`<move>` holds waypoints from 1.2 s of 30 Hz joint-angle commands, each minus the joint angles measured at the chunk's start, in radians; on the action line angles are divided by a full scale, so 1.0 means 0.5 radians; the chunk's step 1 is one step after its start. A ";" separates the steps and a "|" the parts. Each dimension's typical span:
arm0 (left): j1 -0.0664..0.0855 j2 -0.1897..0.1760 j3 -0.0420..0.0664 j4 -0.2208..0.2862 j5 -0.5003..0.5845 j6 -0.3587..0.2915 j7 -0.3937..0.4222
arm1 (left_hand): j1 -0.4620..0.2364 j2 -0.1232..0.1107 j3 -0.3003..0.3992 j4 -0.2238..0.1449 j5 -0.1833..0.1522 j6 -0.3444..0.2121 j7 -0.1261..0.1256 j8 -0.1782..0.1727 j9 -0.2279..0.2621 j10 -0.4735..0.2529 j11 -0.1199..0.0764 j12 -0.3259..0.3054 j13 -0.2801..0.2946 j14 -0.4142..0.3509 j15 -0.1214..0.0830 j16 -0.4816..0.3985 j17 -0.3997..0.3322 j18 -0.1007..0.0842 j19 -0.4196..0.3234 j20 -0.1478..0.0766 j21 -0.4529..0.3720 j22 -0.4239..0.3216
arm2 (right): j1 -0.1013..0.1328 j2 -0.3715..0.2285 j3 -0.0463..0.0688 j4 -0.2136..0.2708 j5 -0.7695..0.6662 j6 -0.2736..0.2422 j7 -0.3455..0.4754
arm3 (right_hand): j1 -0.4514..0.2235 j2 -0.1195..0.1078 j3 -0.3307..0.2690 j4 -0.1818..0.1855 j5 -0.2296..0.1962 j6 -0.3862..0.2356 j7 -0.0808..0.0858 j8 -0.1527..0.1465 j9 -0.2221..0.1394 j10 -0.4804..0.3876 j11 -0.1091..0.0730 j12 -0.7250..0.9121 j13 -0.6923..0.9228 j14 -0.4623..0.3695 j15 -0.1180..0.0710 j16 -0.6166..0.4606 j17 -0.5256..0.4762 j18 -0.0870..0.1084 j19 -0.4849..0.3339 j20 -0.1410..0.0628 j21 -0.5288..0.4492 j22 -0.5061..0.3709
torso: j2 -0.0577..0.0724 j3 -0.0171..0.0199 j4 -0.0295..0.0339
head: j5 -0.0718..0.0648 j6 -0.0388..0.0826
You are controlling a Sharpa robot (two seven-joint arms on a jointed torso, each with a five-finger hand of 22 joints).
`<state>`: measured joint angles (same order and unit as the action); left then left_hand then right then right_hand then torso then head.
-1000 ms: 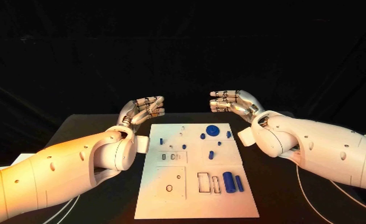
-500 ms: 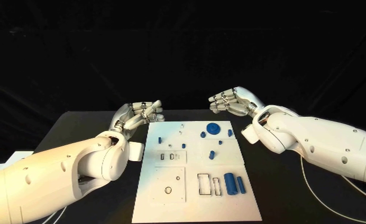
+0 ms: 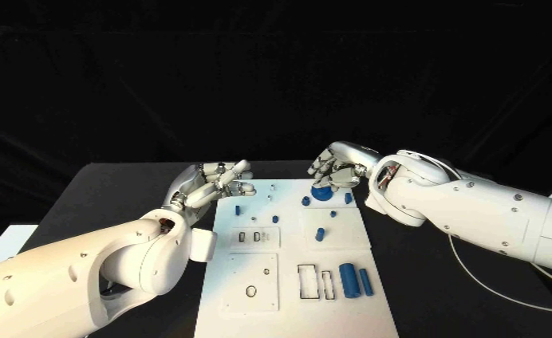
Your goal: Assemble the parts on the task board
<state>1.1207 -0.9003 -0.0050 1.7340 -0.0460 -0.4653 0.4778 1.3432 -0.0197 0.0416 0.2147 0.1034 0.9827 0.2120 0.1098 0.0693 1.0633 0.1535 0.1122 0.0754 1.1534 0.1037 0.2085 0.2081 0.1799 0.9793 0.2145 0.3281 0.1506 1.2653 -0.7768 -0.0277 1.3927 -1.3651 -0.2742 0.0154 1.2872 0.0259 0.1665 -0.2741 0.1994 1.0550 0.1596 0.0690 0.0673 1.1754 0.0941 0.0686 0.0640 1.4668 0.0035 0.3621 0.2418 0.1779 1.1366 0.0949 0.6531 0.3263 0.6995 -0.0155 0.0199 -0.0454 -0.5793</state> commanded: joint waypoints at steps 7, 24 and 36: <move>0.007 -0.016 0.016 0.096 -0.013 0.071 -0.025 | 0.008 0.022 -0.004 -0.018 -0.012 0.008 0.002 -0.013 -0.001 0.009 0.010 -0.021 0.000 -0.022 0.006 -0.018 0.005 0.003 0.014 0.000 0.006 0.001 | 0.024 0.046 0.002 0.004 -0.677 0.275 -0.252 | -0.039 -0.053 0.078 0.028 -0.021 -0.003 -0.022 -0.008 -0.003 -0.066 -0.014 -0.003 0.002 0.050 -0.015 0.393 0.319 0.008 -0.056 0.000 0.313 0.204 | 0.097 -0.0078 0.020 | -0.021 0.024; 0.008 -0.031 0.024 0.139 -0.013 0.071 -0.035 | 0.008 0.021 -0.008 -0.022 -0.012 0.003 0.007 -0.020 -0.002 0.005 0.014 -0.030 -0.001 -0.028 0.009 -0.026 0.010 0.002 0.011 0.001 0.004 0.000 | 0.027 0.111 0.001 -0.034 -0.747 0.374 -0.228 | -0.047 -0.062 0.183 0.082 -0.014 0.025 -0.036 -0.004 0.000 -0.057 -0.020 -0.005 -0.001 0.031 -0.018 0.780 0.666 0.003 -0.101 0.005 0.577 0.409 | 0.144 -0.0052 0.030 | -0.039 0.028; 0.009 -0.032 0.025 0.138 -0.013 0.070 -0.039 | 0.008 0.020 -0.010 -0.025 -0.012 0.001 0.010 -0.024 -0.003 0.003 0.016 -0.033 -0.001 -0.030 0.010 -0.028 0.012 0.002 0.010 0.002 0.003 0.000 | 0.025 0.150 0.000 -0.063 -0.751 0.421 -0.196 | -0.049 -0.058 0.245 0.109 -0.013 0.049 -0.040 -0.004 0.000 -0.041 -0.025 -0.006 -0.002 0.025 -0.019 0.945 0.825 -0.015 -0.074 0.005 0.712 0.562 | 0.159 -0.0011 0.035 | -0.039 0.029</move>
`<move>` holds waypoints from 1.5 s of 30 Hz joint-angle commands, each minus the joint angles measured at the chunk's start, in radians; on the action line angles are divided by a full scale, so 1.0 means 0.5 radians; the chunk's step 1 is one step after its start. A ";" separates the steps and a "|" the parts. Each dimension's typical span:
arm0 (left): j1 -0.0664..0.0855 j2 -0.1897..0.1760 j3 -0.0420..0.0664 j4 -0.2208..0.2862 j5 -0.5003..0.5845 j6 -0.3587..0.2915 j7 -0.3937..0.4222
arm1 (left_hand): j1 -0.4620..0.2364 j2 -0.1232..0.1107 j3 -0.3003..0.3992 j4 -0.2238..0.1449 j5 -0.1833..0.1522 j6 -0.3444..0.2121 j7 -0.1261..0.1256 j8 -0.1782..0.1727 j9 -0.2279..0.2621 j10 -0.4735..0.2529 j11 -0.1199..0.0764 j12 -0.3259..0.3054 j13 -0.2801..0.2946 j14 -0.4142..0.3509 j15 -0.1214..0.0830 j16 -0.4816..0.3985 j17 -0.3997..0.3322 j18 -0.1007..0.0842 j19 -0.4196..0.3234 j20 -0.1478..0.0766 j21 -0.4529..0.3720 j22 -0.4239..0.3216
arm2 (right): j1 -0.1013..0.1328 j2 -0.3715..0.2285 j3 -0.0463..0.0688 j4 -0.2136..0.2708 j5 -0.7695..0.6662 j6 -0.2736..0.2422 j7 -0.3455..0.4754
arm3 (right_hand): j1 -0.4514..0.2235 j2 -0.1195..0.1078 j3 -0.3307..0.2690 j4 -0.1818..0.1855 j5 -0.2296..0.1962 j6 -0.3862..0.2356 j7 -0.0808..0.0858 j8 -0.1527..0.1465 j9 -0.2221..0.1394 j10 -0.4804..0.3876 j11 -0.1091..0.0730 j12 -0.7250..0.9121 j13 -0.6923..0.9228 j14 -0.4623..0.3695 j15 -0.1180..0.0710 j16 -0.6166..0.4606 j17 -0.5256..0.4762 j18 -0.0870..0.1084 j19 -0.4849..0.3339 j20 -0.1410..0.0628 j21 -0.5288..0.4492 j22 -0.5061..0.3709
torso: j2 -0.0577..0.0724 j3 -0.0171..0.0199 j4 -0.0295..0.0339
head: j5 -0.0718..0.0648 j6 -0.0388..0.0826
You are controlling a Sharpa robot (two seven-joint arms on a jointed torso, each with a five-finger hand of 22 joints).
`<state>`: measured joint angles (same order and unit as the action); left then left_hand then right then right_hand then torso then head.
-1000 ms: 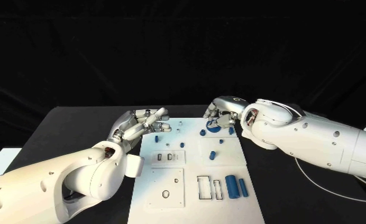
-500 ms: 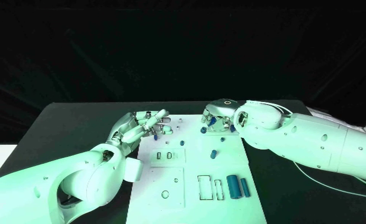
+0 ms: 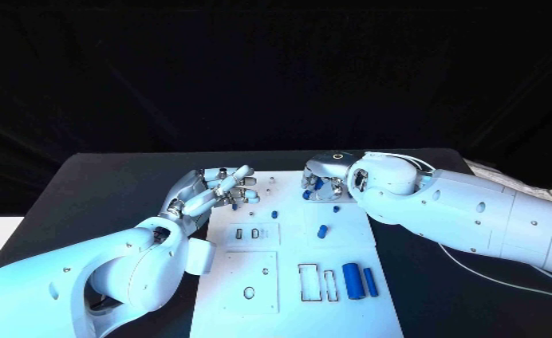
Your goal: Assemble the parts on the task board
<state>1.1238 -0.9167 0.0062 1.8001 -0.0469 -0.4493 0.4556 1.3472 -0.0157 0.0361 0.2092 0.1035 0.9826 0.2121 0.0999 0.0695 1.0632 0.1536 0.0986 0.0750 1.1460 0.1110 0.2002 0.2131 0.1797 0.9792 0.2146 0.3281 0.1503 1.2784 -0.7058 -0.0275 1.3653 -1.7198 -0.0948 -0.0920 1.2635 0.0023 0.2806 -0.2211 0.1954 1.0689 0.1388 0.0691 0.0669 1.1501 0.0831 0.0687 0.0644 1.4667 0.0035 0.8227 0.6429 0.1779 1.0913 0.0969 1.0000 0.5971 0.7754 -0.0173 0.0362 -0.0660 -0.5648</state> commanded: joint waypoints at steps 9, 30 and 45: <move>0.004 -0.002 0.002 0.008 -0.011 0.038 0.002 | 0.002 0.011 0.000 -0.017 -0.012 0.000 0.012 -0.007 -0.003 0.001 0.017 -0.009 -0.001 -0.016 -0.003 -0.014 0.004 0.002 0.010 0.003 0.003 0.000 | -0.003 0.031 0.000 -0.032 -0.041 0.077 0.033 | -0.009 -0.002 0.064 0.034 -0.012 0.047 -0.001 -0.001 0.003 0.030 -0.004 -0.005 -0.002 0.032 -0.021 0.150 0.146 -0.031 0.049 0.002 0.112 0.135 | 0.014 0.0040 0.005 | 0.004 -0.009; 0.007 -0.003 0.003 0.000 -0.011 0.039 -0.007 | 0.012 0.014 0.002 -0.028 -0.011 0.000 0.013 -0.011 -0.003 0.001 0.018 -0.014 -0.001 -0.015 -0.002 -0.017 0.009 0.002 0.010 0.003 0.003 0.000 | -0.006 0.018 0.002 0.009 0.012 -0.338 -0.011 | 0.014 0.058 0.262 0.156 -0.132 0.178 -0.021 0.022 0.026 0.162 -0.033 -0.001 0.000 0.042 -0.041 0.438 0.412 -0.074 0.157 -0.014 0.356 0.448 | 0.022 0.0039 0.017 | -0.004 -0.003; 0.007 -0.001 0.003 -0.005 -0.011 0.047 -0.010 | 0.017 0.016 0.003 -0.032 -0.011 0.000 0.013 -0.012 -0.003 0.001 0.018 -0.016 0.000 -0.015 -0.002 -0.018 0.011 0.002 0.010 0.004 0.003 0.000 | -0.002 0.175 0.012 -0.096 0.043 -0.518 -0.109 | -0.010 0.007 0.326 0.221 -0.167 0.173 -0.015 0.006 0.029 0.149 -0.027 -0.011 -0.002 0.029 -0.034 0.472 0.426 -0.077 0.150 -0.008 0.387 0.476 | 0.038 -0.0023 0.044 | -0.007 0.005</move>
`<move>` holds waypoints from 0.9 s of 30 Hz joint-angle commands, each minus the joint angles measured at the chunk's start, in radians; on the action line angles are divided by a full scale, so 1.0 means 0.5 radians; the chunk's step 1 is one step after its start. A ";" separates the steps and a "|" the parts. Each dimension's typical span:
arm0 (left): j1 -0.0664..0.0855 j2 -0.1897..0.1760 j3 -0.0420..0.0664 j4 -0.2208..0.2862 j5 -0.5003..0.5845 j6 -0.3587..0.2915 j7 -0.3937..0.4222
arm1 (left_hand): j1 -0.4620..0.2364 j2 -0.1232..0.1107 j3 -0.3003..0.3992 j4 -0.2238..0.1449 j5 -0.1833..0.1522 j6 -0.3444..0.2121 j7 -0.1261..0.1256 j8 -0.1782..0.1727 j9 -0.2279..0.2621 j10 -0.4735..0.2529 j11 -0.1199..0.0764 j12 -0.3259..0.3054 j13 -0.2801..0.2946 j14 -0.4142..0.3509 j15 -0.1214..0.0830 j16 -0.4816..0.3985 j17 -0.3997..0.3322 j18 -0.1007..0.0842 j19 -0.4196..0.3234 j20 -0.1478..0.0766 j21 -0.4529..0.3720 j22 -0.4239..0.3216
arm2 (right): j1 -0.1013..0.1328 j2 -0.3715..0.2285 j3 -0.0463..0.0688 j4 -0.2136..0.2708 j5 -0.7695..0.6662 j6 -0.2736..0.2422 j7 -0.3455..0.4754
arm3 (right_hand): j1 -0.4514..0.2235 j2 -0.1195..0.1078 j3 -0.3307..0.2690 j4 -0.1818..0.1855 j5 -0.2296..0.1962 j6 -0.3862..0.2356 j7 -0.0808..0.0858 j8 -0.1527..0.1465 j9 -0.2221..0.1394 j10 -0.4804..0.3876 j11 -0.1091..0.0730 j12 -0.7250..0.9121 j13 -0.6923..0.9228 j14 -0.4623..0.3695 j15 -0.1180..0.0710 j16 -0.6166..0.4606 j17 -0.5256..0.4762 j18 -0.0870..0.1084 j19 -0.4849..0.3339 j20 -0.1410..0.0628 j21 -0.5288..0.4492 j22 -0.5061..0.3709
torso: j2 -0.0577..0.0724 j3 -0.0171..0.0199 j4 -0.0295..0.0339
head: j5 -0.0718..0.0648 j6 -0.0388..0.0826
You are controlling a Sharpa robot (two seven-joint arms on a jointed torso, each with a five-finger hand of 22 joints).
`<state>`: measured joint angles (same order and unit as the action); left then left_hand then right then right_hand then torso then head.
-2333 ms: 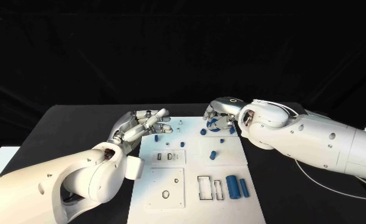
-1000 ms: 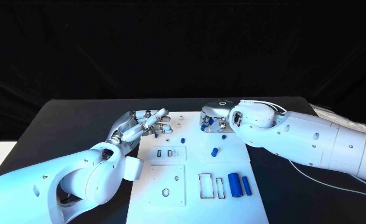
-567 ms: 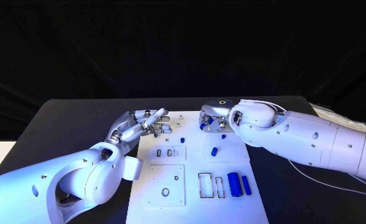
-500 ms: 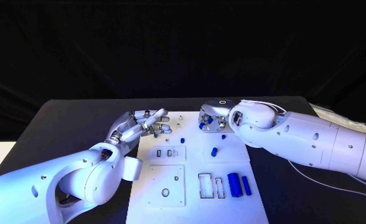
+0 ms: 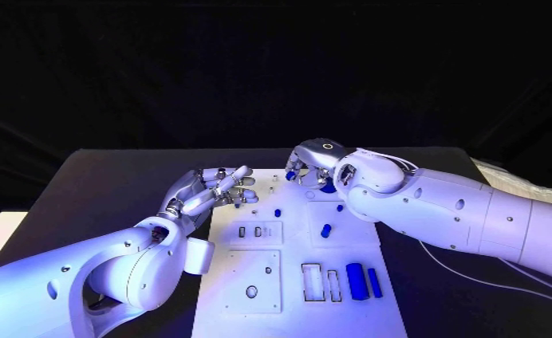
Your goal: Assemble the parts on the task board
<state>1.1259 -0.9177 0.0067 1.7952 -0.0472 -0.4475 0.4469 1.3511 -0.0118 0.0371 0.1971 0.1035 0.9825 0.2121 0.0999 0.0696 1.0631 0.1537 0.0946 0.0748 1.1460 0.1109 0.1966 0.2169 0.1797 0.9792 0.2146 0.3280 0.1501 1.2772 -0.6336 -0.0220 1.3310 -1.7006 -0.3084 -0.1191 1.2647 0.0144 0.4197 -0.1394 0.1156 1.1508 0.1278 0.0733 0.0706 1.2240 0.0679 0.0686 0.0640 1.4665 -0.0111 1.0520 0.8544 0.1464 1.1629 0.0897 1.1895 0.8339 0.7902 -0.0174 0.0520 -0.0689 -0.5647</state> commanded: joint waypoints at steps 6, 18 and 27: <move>0.005 -0.002 0.002 0.011 -0.011 0.048 0.005 | 0.011 0.009 0.002 -0.011 -0.011 0.001 0.012 -0.013 -0.003 0.002 0.018 -0.009 0.000 -0.014 -0.002 -0.012 0.005 0.002 0.010 0.004 0.003 0.000 | 0.001 0.113 0.001 -0.104 0.014 -0.059 -0.062 | -0.017 -0.029 0.063 0.077 -0.024 0.004 0.008 -0.006 0.021 -0.007 0.006 -0.011 -0.002 0.026 -0.003 0.023 0.008 -0.014 0.004 0.008 0.014 0.007 | 0.017 -0.0041 0.021 | -0.003 0.007; 0.009 -0.001 0.002 0.016 -0.011 0.054 0.003 | 0.013 0.010 0.002 -0.013 -0.011 0.002 0.011 -0.013 -0.002 0.003 0.017 -0.009 0.000 -0.014 -0.002 -0.012 0.006 0.002 0.010 0.004 0.003 0.000 | -0.005 0.208 -0.001 -0.220 -0.023 -0.013 -0.083 | -0.010 -0.041 0.078 0.084 -0.030 -0.005 0.011 -0.011 0.020 -0.019 0.009 -0.013 -0.002 0.023 -0.001 0.025 0.005 -0.014 0.001 0.010 0.018 0.010 | 0.024 -0.0050 0.030 | -0.005 0.006; 0.010 0.001 0.002 0.017 -0.011 0.059 0.000 | 0.013 0.010 0.002 -0.013 -0.011 0.002 0.011 -0.013 -0.002 0.003 0.017 -0.009 0.000 -0.014 -0.002 -0.012 0.006 0.002 0.010 0.004 0.003 0.000 | -0.010 0.246 -0.002 -0.258 -0.049 0.036 -0.099 | -0.007 -0.047 0.084 0.086 -0.031 -0.007 0.013 -0.012 0.020 -0.024 0.010 -0.013 -0.002 0.021 0.000 0.026 0.003 -0.014 0.000 0.011 0.019 0.012 | 0.027 -0.0051 0.035 | -0.008 0.005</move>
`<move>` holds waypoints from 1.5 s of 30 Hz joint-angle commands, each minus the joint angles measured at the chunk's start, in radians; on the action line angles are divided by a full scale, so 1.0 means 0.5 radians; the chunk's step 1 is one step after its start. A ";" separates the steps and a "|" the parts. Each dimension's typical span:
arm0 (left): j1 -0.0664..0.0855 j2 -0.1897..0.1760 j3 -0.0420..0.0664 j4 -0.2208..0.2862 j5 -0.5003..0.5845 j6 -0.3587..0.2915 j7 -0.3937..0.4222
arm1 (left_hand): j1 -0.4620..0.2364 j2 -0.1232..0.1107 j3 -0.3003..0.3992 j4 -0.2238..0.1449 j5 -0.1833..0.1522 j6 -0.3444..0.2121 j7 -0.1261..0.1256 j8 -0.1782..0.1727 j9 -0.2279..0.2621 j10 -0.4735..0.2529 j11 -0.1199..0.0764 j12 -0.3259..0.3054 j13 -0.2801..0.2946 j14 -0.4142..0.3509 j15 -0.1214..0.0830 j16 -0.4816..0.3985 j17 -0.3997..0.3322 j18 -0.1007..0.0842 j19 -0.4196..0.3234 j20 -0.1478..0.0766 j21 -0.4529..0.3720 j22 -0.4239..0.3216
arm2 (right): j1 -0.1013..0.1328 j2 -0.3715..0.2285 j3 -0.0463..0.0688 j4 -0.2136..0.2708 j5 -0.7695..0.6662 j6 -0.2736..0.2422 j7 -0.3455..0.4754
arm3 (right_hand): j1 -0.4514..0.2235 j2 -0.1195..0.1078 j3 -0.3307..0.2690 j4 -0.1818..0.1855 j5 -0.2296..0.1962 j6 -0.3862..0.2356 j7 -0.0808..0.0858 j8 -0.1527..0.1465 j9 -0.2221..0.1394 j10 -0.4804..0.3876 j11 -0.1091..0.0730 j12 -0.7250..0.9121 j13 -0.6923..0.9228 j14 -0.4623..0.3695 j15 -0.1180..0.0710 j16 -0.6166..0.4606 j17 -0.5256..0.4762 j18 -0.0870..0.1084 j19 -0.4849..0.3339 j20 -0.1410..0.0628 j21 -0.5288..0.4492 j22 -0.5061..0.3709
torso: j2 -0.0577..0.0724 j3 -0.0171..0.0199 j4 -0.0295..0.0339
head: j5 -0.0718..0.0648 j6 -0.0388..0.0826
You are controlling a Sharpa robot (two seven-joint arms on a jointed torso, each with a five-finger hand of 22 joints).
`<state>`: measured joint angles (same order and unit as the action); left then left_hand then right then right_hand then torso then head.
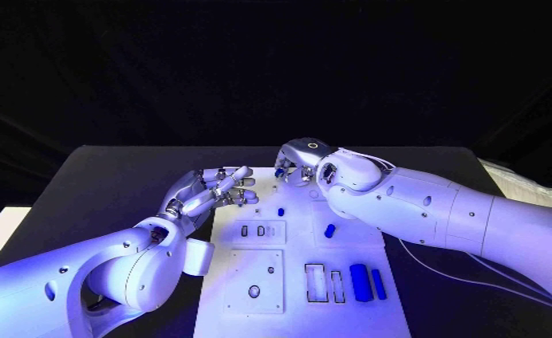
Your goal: Assemble the parts on the task board
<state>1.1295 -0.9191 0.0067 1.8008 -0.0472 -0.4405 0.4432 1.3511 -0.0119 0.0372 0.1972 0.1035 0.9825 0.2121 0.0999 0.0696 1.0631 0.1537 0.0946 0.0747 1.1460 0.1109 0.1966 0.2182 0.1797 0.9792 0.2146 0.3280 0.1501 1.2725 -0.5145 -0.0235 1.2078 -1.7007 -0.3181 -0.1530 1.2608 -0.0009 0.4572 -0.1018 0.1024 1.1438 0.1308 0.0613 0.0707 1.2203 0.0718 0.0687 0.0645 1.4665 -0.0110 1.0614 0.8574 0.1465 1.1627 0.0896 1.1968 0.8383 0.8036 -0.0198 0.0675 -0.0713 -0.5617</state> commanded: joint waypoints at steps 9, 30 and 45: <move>0.003 0.004 0.002 0.005 -0.011 0.047 0.004 | 0.013 0.010 0.002 -0.013 -0.011 0.002 0.011 -0.013 -0.002 0.003 0.017 -0.009 0.001 -0.014 -0.002 -0.012 0.003 0.002 0.010 0.004 0.003 0.000 | -0.004 0.031 0.000 -0.041 -0.046 0.086 -0.027 | -0.008 -0.063 0.025 0.038 -0.017 -0.044 0.029 0.000 0.008 -0.076 0.021 -0.018 -0.006 0.004 0.015 -0.016 -0.043 -0.011 -0.025 0.022 -0.004 -0.019 | 0.003 -0.0004 0.004 | -0.001 -0.001; 0.005 -0.026 0.002 -0.008 -0.011 0.056 -0.005 | 0.015 0.012 0.002 -0.018 -0.011 0.004 0.009 -0.015 -0.002 0.004 0.016 -0.012 0.001 -0.015 -0.002 -0.015 0.006 0.003 0.010 0.004 0.003 0.000 | 0.009 -0.340 0.031 0.324 0.172 -0.112 -0.031 | 0.085 -0.254 -0.254 0.174 0.051 -0.357 0.094 0.022 0.000 -0.359 0.084 0.117 0.009 -0.050 0.068 -0.229 -0.317 0.044 -0.206 0.080 -0.222 -0.351 | -0.007 0.0076 -0.025 | 0.002 0.018; 0.005 -0.020 0.001 -0.041 -0.011 0.073 -0.009 | 0.016 0.011 0.001 -0.020 -0.011 0.003 0.008 -0.017 -0.002 0.004 0.016 -0.013 0.001 -0.015 -0.002 -0.016 0.008 0.003 0.009 0.004 0.002 0.000 | 0.023 -0.670 0.048 0.464 0.431 0.177 -0.254 | 0.134 -0.301 -0.623 0.459 0.205 -0.367 0.008 0.019 -0.003 0.125 -0.056 0.958 0.768 0.097 -0.034 0.577 0.639 -0.135 0.381 -0.032 0.420 0.697 | -0.020 0.0180 -0.043 | -0.016 0.014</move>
<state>1.1310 -0.9313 0.0066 1.7801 -0.0473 -0.4279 0.4354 1.3511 -0.0119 0.0376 0.1915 0.1035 0.9825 0.2121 0.0958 0.0696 1.0630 0.1537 0.0947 0.0747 1.1460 0.1109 0.1926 0.2208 0.1796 0.9792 0.2146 0.3280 0.1500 1.2840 -0.8499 0.0001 1.4410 -1.5135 -0.2930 -0.2256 1.3171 -0.1550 0.1586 0.1186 0.2013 0.9645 0.1315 0.0695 0.0685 1.3049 0.0381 0.5208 0.4146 1.4665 -0.0329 1.3399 1.1649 0.0913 1.3485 0.0718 1.4008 1.1774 0.7935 -0.0116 0.0459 -0.0767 -0.5542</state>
